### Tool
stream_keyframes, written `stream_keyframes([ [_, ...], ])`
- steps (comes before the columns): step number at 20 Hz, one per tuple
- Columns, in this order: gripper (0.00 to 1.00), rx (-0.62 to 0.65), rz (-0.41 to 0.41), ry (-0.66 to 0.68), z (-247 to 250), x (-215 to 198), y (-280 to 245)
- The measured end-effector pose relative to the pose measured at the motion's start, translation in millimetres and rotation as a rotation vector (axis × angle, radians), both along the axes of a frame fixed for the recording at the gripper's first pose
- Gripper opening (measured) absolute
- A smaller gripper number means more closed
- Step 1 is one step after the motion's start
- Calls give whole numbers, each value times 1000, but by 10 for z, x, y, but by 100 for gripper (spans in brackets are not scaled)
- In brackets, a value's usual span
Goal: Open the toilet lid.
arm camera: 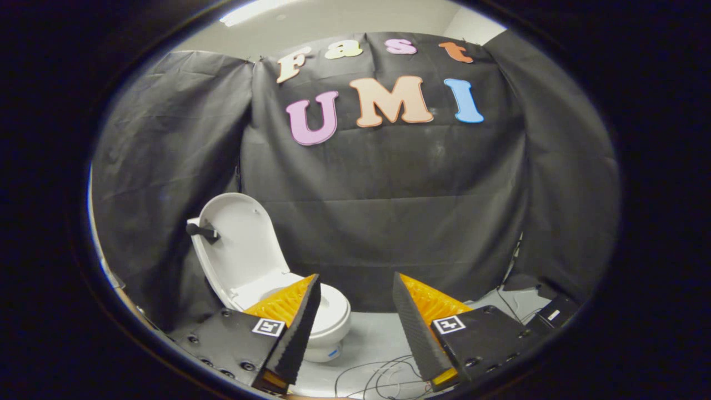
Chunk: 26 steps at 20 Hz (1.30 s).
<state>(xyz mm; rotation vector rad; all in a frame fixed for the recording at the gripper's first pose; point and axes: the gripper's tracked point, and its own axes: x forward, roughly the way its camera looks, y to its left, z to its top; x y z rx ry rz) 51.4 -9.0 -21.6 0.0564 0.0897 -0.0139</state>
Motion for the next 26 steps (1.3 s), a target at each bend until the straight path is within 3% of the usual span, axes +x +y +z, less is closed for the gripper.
stream_keyframes([
  [2, 81, 17, 8, 43, -109, -125, 11],
  [8, 82, 3, 20, -123, 316, -403, -6],
  [12, 82, -79, 35, -62, 84, -355, 112],
  [18, 82, -56, 30, -76, 168, -585, 81],
  [26, 82, -66, 32, -78, 180, -514, 66],
])
